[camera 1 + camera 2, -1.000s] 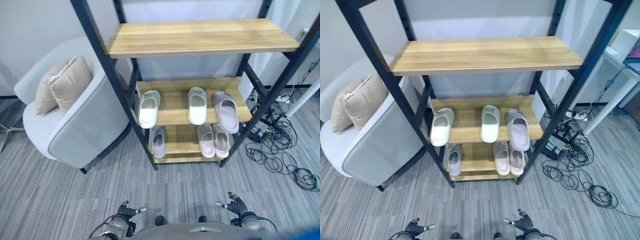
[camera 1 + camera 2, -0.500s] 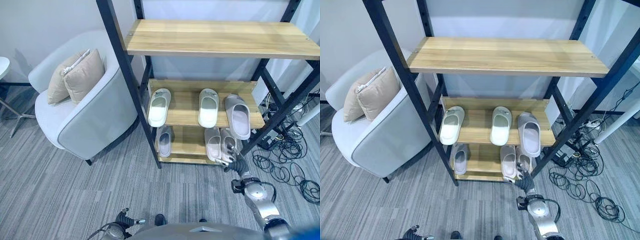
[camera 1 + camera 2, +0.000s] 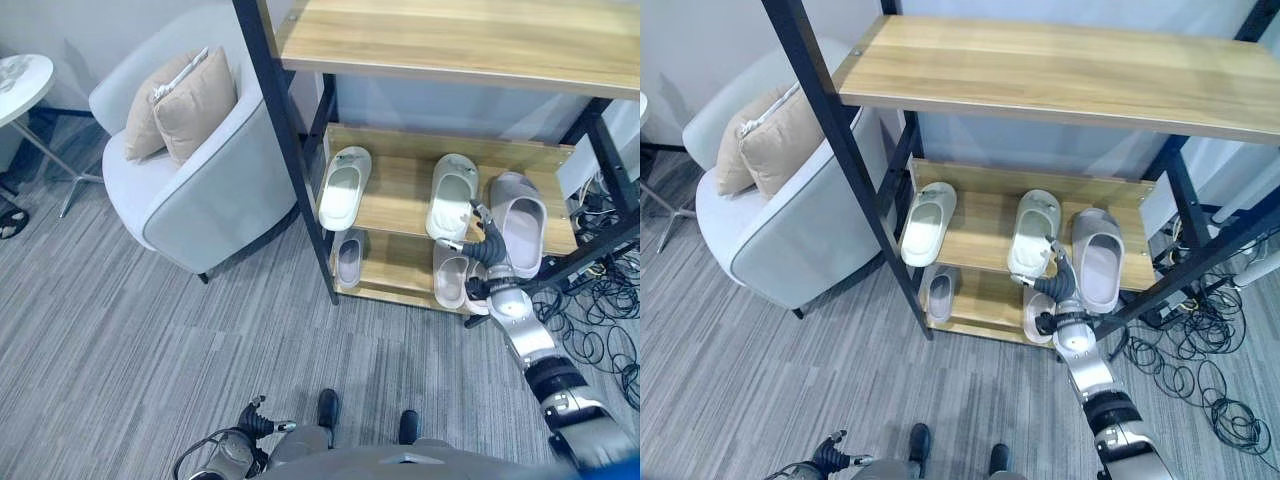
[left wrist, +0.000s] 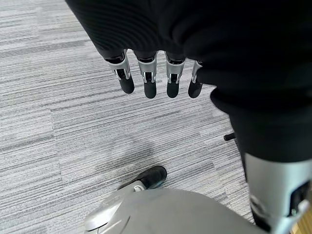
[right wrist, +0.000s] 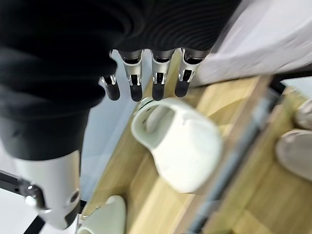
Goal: Arrange the slippers neatly on the shoe rack.
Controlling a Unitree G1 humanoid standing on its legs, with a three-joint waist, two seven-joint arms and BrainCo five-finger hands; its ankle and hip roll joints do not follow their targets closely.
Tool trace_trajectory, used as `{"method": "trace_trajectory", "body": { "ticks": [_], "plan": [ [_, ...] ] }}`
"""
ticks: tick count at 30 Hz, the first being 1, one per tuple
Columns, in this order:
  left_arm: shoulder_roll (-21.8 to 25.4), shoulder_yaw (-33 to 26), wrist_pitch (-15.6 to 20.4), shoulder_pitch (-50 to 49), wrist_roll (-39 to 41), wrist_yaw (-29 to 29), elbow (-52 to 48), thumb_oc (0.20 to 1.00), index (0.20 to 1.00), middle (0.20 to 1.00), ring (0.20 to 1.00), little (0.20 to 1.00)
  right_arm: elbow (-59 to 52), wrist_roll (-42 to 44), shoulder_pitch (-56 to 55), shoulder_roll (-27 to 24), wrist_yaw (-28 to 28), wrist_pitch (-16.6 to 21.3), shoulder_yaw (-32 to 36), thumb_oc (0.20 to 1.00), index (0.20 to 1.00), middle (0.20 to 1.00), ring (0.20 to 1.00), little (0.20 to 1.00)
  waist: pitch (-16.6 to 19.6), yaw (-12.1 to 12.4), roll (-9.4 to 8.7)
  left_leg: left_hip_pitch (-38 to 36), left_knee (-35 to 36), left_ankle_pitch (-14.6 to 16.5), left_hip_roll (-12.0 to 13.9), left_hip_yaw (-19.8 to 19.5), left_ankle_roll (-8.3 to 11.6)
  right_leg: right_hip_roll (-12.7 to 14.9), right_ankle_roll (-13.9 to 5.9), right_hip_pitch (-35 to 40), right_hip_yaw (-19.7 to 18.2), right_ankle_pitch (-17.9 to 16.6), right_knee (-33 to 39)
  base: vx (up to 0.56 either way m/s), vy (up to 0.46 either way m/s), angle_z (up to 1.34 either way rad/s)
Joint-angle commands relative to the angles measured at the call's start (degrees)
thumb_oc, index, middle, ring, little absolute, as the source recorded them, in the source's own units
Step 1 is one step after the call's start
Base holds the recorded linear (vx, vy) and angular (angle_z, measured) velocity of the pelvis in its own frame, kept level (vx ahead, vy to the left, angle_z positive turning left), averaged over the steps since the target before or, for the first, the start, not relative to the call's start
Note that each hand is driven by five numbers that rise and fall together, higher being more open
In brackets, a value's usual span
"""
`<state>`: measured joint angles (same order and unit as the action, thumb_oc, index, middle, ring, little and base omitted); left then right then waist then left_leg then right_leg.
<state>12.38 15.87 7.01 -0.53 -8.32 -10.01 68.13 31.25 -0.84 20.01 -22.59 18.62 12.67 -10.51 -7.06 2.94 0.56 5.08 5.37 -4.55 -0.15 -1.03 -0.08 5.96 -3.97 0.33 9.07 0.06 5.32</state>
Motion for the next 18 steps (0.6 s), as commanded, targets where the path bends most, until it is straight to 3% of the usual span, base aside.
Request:
{"method": "trace_trajectory", "body": {
  "ticks": [1, 2, 9, 18],
  "plan": [
    [-0.7, 3.8, 0.5, 3.3, -1.0, -1.8, 3.8, 1.0, 1.0, 1.0, 1.0, 1.0, -1.4, 2.4, 1.9, -0.2, 4.4, 1.7, 2.8, 1.0, 1.0, 1.0, 1.0, 1.0, -0.9, 0.5, -0.9, -1.0, -0.4, 4.2, 1.1, 1.2, 1.83, 3.4, -4.52, 0.1, -0.6, -0.8, -0.4, -0.02, 0.018, 0.27],
    [-0.5, 3.9, 0.6, 3.4, -0.5, -2.1, 4.2, 1.0, 1.0, 1.0, 1.0, 1.0, 3.0, 4.7, 4.5, 0.2, 5.5, 1.7, 3.2, 1.0, 1.0, 1.0, 1.0, 1.0, -1.2, 1.0, -0.64, 0.0, -0.4, 3.9, 0.9, 0.9, 1.92, 3.5, -4.55, -0.7, -0.3, -1.1, -0.4, 0.0, 0.011, 0.2],
    [-1.4, 4.6, 1.0, 3.2, 0.1, -5.0, 4.5, 1.0, 1.0, 1.0, 1.0, 1.0, 5.9, 6.2, 6.0, 1.1, 13.2, 2.8, 8.8, 1.0, 1.0, 1.0, 1.0, 1.0, -1.4, 2.0, 0.35, 2.5, -0.4, 3.4, 0.1, -0.5, 2.14, 4.1, -4.66, -2.3, 0.9, -1.2, -0.6, 0.03, 0.004, 0.06],
    [-1.2, 6.2, 1.4, 4.0, 0.6, -5.0, 4.0, 1.0, 1.0, 1.0, 1.0, 1.0, 11.4, 13.0, 10.0, -0.6, 10.8, 3.3, 8.4, 1.0, 1.0, 1.0, 1.0, 1.0, -2.3, 3.6, 0.53, 5.2, -0.4, 2.6, -0.3, -1.8, 2.55, 4.6, -4.91, -4.0, 2.4, -1.5, -0.4, 0.02, 0.003, 0.11]
  ]
}}
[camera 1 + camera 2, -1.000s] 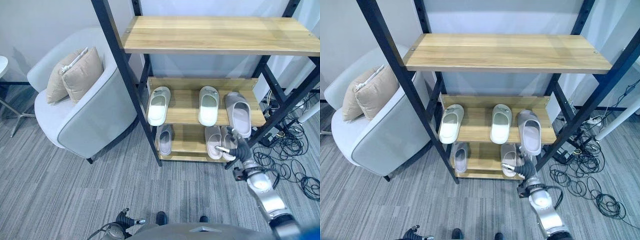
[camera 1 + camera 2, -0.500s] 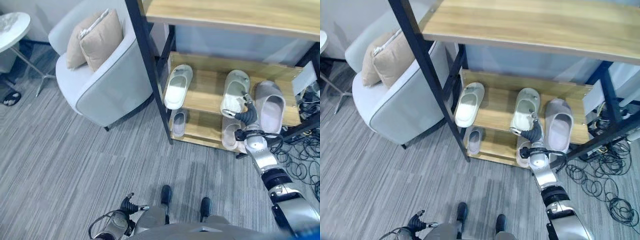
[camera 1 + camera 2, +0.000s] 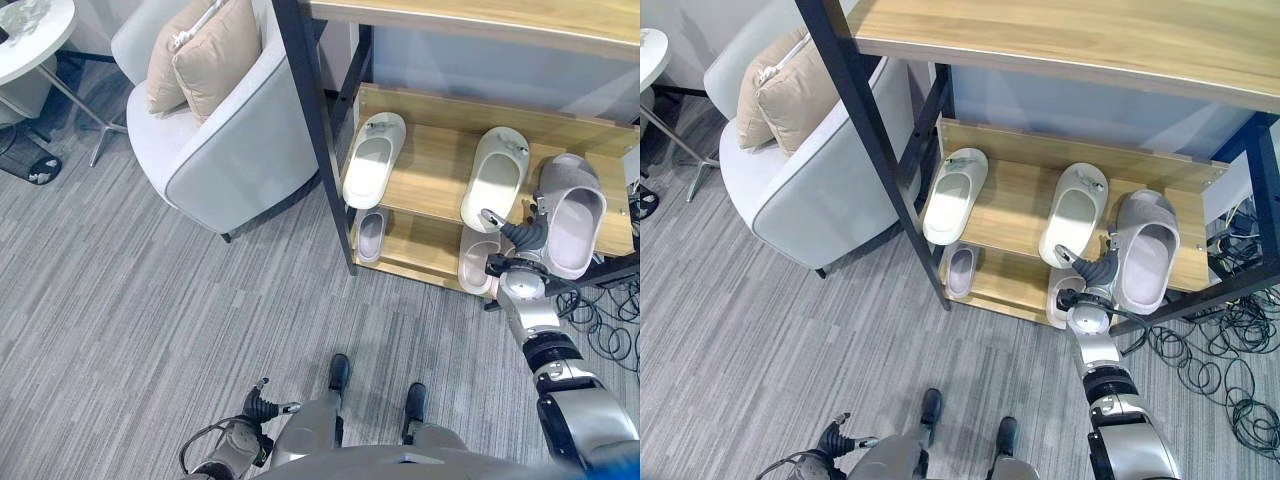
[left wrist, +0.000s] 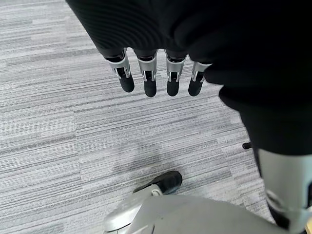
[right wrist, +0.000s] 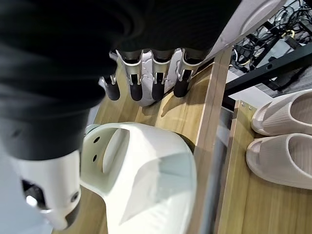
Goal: Arrange the slippers neatly on the shoe rack.
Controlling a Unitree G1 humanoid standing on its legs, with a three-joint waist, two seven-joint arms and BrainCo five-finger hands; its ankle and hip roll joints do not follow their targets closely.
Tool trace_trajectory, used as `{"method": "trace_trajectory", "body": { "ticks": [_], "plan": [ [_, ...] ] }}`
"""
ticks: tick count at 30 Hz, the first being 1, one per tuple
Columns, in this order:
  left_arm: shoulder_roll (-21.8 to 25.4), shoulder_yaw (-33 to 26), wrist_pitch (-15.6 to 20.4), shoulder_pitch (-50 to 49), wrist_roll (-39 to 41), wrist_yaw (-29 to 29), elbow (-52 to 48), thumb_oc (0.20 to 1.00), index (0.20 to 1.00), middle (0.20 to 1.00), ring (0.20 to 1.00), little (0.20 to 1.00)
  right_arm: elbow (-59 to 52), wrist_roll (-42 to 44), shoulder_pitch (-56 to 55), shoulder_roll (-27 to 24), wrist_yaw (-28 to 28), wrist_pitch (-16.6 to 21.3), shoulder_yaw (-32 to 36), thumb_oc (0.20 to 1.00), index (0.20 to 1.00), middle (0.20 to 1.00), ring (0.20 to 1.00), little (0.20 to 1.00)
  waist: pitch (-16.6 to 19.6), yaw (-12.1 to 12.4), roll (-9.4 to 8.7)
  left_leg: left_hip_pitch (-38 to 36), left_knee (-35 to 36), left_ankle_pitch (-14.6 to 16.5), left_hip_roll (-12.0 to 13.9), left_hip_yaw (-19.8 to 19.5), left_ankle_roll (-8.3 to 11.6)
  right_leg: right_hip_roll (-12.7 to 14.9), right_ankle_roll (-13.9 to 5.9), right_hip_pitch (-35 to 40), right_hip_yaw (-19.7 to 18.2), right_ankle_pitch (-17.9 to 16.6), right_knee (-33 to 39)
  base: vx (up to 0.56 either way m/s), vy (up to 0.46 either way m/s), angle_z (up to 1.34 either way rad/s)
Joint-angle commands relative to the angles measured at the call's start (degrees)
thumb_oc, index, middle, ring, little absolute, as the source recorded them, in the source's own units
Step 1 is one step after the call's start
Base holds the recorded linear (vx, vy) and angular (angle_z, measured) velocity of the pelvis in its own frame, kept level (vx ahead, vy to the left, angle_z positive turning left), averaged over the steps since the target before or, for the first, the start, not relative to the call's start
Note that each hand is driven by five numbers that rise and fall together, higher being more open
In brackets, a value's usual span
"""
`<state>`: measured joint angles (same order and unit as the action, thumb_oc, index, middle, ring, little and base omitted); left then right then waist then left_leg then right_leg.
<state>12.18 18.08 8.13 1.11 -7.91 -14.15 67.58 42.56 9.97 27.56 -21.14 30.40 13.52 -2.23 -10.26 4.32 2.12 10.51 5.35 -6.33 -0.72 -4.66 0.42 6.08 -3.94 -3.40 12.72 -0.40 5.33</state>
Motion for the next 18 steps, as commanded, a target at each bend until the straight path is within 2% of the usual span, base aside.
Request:
{"method": "trace_trajectory", "body": {
  "ticks": [1, 12, 18],
  "plan": [
    [-1.0, 4.4, 0.4, 2.5, 0.3, -0.9, 4.5, 1.0, 1.0, 1.0, 1.0, 1.0, 0.9, 2.5, 3.7, -2.6, -0.7, 2.5, 0.1, 1.0, 1.0, 1.0, 1.0, 1.0, 0.6, 2.5, -1.02, 0.3, -0.4, 4.2, 0.2, 1.6, 2.16, 4.5, -4.97, -0.6, -1.1, -1.2, -0.4, 0.03, 0.012, 0.2],
    [-1.1, 6.2, 1.1, 4.1, 0.8, -1.7, 4.3, 1.0, 1.0, 1.0, 1.0, 1.0, 5.0, 4.5, 11.6, -7.1, 0.3, 2.9, -0.6, 1.0, 1.0, 1.0, 1.0, 1.0, -0.8, 4.6, -0.6, 3.4, -0.4, 3.3, -0.4, -0.5, 2.95, 4.7, -5.3, -2.3, 1.0, -1.1, -0.4, 0.01, 0.002, 0.08],
    [-1.1, 7.0, 1.2, 4.9, 1.0, -1.6, 4.0, 1.0, 1.0, 1.0, 1.0, 1.0, 6.3, 5.2, 13.5, -7.6, -0.2, 2.8, -1.8, 1.0, 1.0, 1.0, 1.0, 1.0, -1.2, 5.1, -0.28, 4.1, -0.4, 3.1, -0.6, -1.3, 3.15, 4.8, -5.36, -2.5, 1.7, -1.1, -0.4, 0.01, 0.0, 0.04]
  ]
}}
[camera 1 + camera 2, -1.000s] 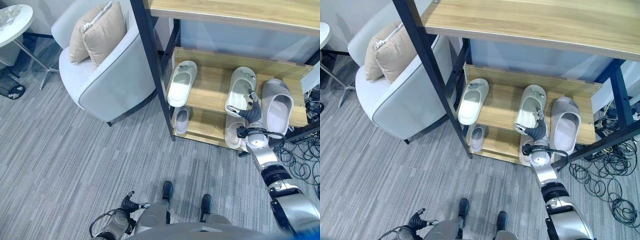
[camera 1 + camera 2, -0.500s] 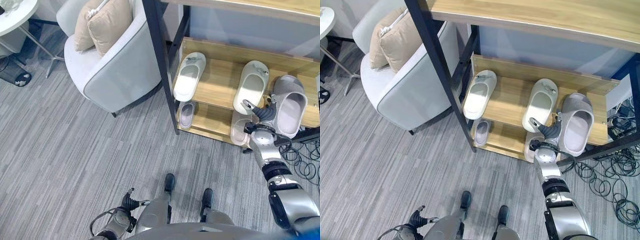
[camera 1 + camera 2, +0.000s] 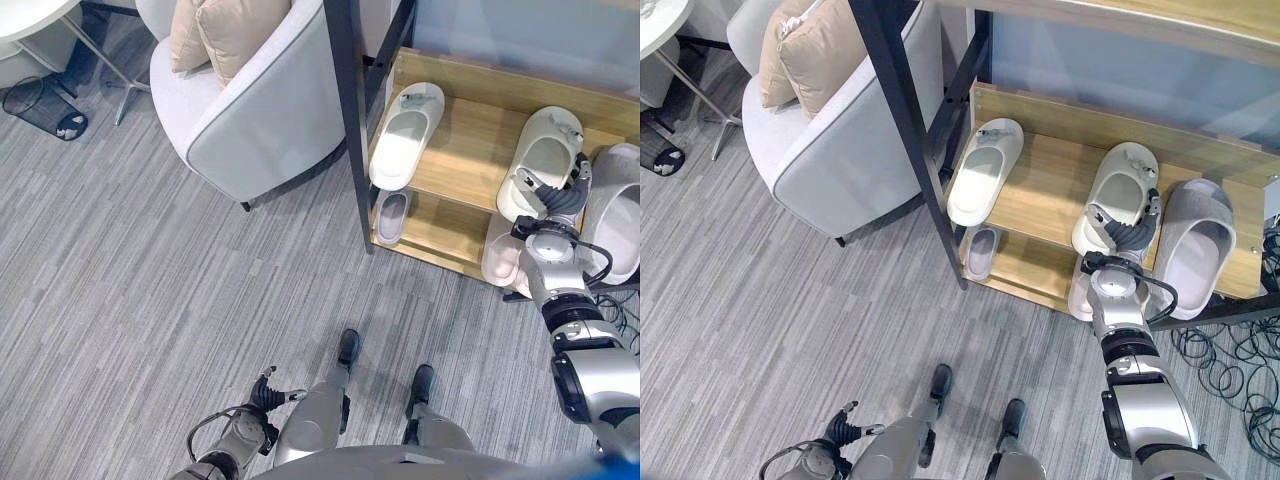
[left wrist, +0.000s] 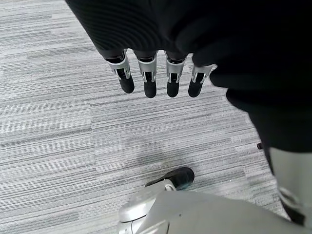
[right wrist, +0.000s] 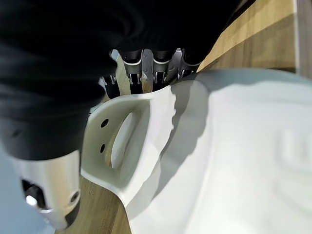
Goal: Arrange the slippers neatly on the shoe rack.
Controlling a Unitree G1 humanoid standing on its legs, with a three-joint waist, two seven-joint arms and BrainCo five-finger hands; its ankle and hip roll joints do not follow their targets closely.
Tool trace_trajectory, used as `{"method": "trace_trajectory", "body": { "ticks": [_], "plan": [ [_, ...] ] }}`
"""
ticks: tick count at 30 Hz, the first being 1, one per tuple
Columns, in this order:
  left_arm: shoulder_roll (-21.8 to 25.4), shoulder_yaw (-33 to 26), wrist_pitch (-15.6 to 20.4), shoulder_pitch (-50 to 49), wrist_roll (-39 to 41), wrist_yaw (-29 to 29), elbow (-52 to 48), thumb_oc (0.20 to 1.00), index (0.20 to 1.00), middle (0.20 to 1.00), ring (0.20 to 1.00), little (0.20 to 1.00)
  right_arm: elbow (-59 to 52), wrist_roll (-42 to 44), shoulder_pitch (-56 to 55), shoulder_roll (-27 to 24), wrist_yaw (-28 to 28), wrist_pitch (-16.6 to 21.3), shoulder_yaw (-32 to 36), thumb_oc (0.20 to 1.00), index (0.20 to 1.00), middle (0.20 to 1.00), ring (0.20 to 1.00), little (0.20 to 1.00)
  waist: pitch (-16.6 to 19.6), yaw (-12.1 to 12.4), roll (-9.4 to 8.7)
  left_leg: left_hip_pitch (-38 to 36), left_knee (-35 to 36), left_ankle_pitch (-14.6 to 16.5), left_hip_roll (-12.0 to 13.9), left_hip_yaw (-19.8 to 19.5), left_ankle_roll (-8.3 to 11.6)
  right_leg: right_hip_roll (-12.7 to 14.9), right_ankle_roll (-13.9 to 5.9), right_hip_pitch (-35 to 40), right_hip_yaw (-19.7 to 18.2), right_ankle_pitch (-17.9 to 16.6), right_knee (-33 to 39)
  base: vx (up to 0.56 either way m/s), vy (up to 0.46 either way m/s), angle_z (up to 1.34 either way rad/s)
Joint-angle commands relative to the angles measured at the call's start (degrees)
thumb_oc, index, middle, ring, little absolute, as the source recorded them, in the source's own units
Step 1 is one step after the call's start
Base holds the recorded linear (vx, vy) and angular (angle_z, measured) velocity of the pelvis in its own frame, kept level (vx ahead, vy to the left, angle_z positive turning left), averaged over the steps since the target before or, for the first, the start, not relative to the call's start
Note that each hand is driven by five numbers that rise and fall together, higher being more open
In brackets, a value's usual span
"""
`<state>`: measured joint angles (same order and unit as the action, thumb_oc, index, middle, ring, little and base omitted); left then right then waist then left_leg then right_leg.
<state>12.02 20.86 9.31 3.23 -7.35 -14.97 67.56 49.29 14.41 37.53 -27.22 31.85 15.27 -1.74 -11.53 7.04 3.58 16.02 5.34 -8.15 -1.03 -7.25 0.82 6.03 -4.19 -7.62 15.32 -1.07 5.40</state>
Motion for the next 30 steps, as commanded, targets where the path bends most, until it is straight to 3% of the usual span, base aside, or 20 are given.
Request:
{"method": "trace_trajectory", "body": {
  "ticks": [1, 4, 14, 20, 30],
  "plan": [
    [-0.9, 4.3, 0.1, 3.0, 0.4, -0.7, 4.0, 1.0, 1.0, 1.0, 1.0, 1.0, 0.4, 1.1, 4.1, -1.6, -2.1, 1.0, -2.7, 1.0, 1.0, 1.0, 1.0, 1.0, 0.1, 2.5, -1.79, -1.4, -0.3, 4.9, -0.3, 1.1, 2.77, 4.8, -5.06, 1.7, -0.8, -0.3, -0.4, 0.01, -0.002, 0.06],
    [-1.2, 3.1, -0.4, 7.0, 2.5, -0.7, 5.3, 1.0, 1.0, 1.0, 1.0, 1.0, -2.7, 0.5, 4.9, 0.6, -2.8, 0.6, -5.4, 1.0, 1.0, 1.0, 1.0, 1.0, -0.1, 1.5, -2.08, -1.2, -0.3, 5.0, -0.2, 1.1, 2.81, 4.8, -5.08, 1.5, -0.9, -0.3, -0.4, 0.0, 0.016, 0.06],
    [-1.0, 3.6, -0.5, 5.1, 4.5, -0.1, 5.5, 1.0, 1.0, 1.0, 1.0, 1.0, -1.6, 2.3, 6.5, 3.9, -3.5, 0.4, -6.4, 1.0, 1.0, 1.0, 1.0, 1.0, -0.2, 2.2, -2.6, -0.9, -0.3, 5.0, -0.3, 0.6, 2.76, 4.7, -4.76, 1.5, -0.4, -0.1, -0.4, 0.0, 0.003, 0.02],
    [-1.0, 3.8, -0.4, 5.7, 4.5, -0.9, 5.8, 1.0, 1.0, 1.0, 1.0, 1.0, 2.4, -3.3, 9.0, 1.0, 3.9, -1.6, -3.8, 1.0, 1.0, 1.0, 1.0, 1.0, -0.2, 3.0, -2.59, 0.2, -0.3, 4.8, -0.8, -0.7, 2.79, 5.0, -4.93, 1.1, 0.9, -0.2, -0.5, -0.01, 0.013, 0.08],
    [0.2, 3.5, -0.1, 6.6, 4.7, -0.7, 6.7, 1.0, 1.0, 1.0, 1.0, 1.0, 7.4, -4.5, 13.5, -5.5, 4.9, -3.1, -5.4, 1.0, 1.0, 1.0, 1.0, 1.0, -0.3, 3.3, -2.77, 2.6, -0.3, 4.2, -1.3, -1.1, 3.16, 5.5, -5.27, -0.8, 1.5, -0.7, -0.4, 0.0, 0.011, 0.04]
  ]
}}
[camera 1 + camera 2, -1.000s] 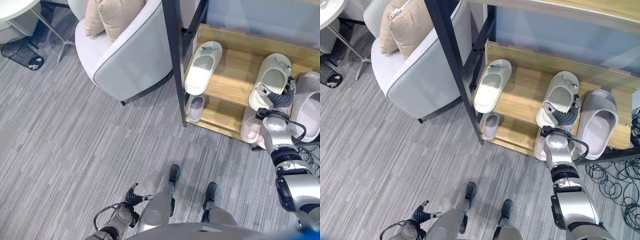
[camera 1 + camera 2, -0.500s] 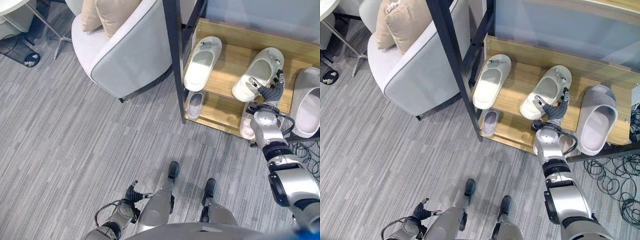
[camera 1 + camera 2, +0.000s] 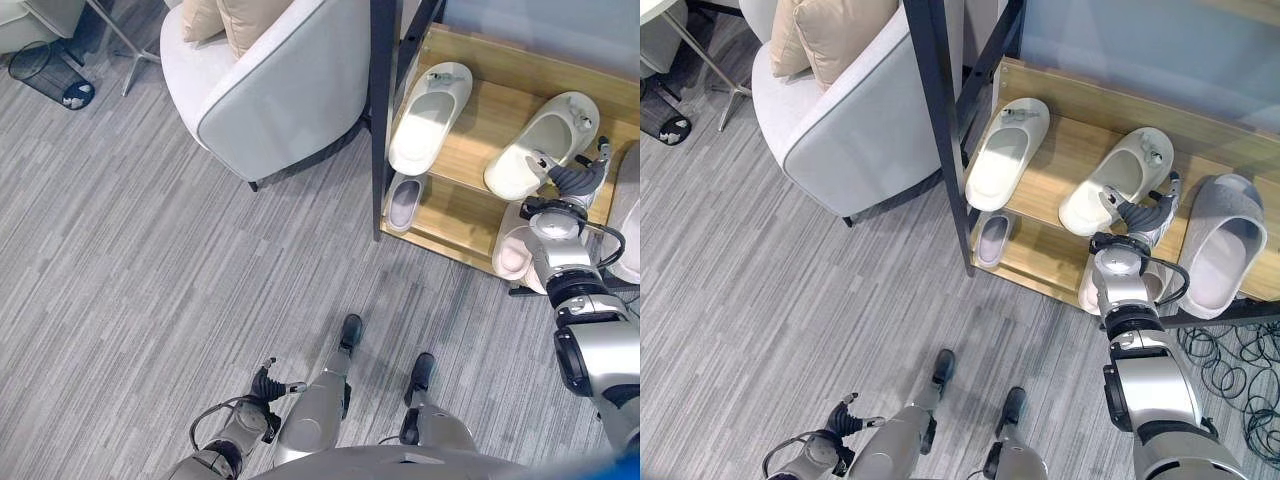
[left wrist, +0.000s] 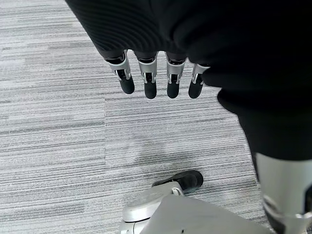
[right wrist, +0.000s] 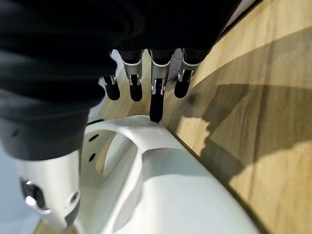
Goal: Arrange the slippers neatly on the shoe rack.
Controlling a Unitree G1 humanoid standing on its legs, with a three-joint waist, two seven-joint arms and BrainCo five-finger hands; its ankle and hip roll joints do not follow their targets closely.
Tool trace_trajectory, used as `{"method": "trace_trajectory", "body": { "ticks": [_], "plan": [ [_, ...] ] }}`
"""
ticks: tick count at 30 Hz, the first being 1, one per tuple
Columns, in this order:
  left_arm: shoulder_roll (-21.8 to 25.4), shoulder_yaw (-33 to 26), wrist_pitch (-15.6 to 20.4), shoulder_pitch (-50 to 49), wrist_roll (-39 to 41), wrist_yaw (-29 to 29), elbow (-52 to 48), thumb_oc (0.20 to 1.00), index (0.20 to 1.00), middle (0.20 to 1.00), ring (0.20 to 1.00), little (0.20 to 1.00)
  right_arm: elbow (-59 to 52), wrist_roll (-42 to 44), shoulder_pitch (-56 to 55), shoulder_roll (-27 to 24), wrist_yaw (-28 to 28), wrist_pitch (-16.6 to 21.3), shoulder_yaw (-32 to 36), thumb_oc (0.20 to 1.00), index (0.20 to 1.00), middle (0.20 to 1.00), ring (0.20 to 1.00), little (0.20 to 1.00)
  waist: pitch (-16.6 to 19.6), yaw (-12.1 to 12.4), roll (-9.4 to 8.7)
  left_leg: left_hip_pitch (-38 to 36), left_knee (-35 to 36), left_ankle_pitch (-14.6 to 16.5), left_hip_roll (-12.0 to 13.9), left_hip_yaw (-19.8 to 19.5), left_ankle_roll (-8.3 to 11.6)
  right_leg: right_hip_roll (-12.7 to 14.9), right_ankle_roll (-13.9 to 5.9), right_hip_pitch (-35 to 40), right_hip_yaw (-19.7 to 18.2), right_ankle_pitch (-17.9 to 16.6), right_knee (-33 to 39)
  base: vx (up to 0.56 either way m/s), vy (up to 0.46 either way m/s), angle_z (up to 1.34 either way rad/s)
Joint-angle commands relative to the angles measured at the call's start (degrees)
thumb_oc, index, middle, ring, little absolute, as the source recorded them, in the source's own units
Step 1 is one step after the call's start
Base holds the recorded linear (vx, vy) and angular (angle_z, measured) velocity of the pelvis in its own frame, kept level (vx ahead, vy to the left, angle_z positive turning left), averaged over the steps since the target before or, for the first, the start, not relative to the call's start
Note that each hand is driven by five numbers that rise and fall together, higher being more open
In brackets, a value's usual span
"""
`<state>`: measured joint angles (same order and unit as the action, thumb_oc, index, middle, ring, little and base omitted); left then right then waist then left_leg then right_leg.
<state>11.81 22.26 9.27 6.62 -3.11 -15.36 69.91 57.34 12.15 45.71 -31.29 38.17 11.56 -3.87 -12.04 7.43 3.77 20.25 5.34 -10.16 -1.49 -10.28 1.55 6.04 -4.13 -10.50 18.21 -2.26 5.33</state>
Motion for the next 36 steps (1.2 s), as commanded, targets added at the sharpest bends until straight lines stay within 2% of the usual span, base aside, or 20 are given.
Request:
{"method": "trace_trajectory", "body": {
  "ticks": [1, 6, 9, 14, 22, 24, 33, 36],
  "plan": [
    [0.5, 2.2, 0.1, 3.3, 0.7, -0.1, 4.3, 1.0, 1.0, 1.0, 1.0, 1.0, 0.0, -2.0, 6.3, -2.1, -1.8, 0.5, -3.7, 1.0, 1.0, 1.0, 1.0, 1.0, 0.1, 3.0, -3.04, -1.2, -0.3, 6.2, -0.9, 2.1, 2.5, 5.5, -5.4, 1.6, -1.5, 0.2, -0.3, 0.0, 0.0, 0.0],
    [1.6, 2.2, 0.4, 3.8, 2.1, 0.9, 4.3, 1.0, 1.0, 1.0, 1.0, 1.0, 4.0, 1.3, 9.6, -4.3, -7.3, 0.3, -7.5, 1.0, 1.0, 1.0, 1.0, 1.0, 0.2, 3.0, -3.48, -0.1, -0.3, 6.0, -0.9, 2.6, 2.84, 5.6, -5.56, 0.5, -1.8, 0.0, -0.3, 0.0, 0.0, 0.0],
    [1.7, 2.3, 0.4, 3.3, 2.3, 1.2, 4.4, 1.0, 1.0, 1.0, 1.0, 1.0, 4.1, 2.3, 9.8, -3.7, -8.6, 0.5, -8.5, 1.0, 1.0, 1.0, 1.0, 1.0, 0.2, 3.0, -3.55, 0.1, -0.3, 5.8, -0.9, 2.8, 2.87, 5.5, -5.5, 0.2, -1.8, -0.1, -0.3, 0.01, 0.002, 0.01],
    [1.4, 2.0, 0.2, 3.6, 3.2, 1.4, 4.2, 1.0, 1.0, 1.0, 1.0, 1.0, 4.2, 0.5, 10.3, -1.8, -8.1, 0.2, -9.5, 1.0, 1.0, 1.0, 1.0, 1.0, 0.3, 2.7, -3.58, -0.1, -0.3, 5.8, -0.8, 2.6, 2.94, 5.3, -5.25, 0.5, -1.6, 0.3, -0.3, 0.0, 0.0, 0.0],
    [1.3, 1.9, 0.2, 4.0, 2.8, 1.1, 4.3, 1.0, 1.0, 1.0, 1.0, 1.0, 4.5, -4.8, 12.1, -4.0, -5.0, -1.6, -10.9, 1.0, 1.0, 1.0, 1.0, 1.0, 0.0, 2.6, -3.94, 0.2, -0.3, 5.8, -0.7, 2.6, 3.03, 5.3, -5.35, 0.2, -1.5, 0.1, -0.3, 0.0, 0.0, 0.0],
    [1.3, 1.7, 0.2, 4.8, 2.9, 1.0, 4.2, 1.0, 1.0, 1.0, 1.0, 1.0, 5.5, -7.3, 12.7, -4.4, -4.8, -3.1, -11.7, 0.2, 0.2, 0.2, 0.2, 0.2, -0.1, 2.4, -4.03, 0.1, -0.3, 5.8, -0.7, 2.7, 3.03, 5.4, -5.43, 0.3, -1.4, 0.1, -0.3, 0.0, 0.0, 0.0],
    [1.1, 1.7, 0.0, 6.1, 3.4, 0.4, 4.3, 1.0, 1.0, 1.0, 1.0, 1.0, 9.2, -10.6, 13.7, -4.2, -2.9, -6.0, -13.0, 0.2, 0.2, 0.2, 0.2, 0.2, 0.0, 1.7, -4.36, 0.0, -0.3, 5.9, -0.7, 2.8, 3.03, 5.5, -5.42, 0.3, -1.6, -0.2, -0.3, 0.0, 0.0, 0.0],
    [1.3, 1.2, 0.0, 6.6, 3.7, 0.5, 4.5, 1.0, 1.0, 1.0, 1.0, 1.0, 8.3, -9.8, 13.1, -4.3, -3.8, -5.4, -12.9, 0.2, 0.2, 0.2, 0.2, 0.2, 0.0, 1.4, -4.57, 0.0, -0.3, 5.9, -0.6, 3.0, 3.06, 5.5, -5.46, 0.2, -1.7, -0.2, -0.3, 0.0, 0.0, 0.0]
  ]
}}
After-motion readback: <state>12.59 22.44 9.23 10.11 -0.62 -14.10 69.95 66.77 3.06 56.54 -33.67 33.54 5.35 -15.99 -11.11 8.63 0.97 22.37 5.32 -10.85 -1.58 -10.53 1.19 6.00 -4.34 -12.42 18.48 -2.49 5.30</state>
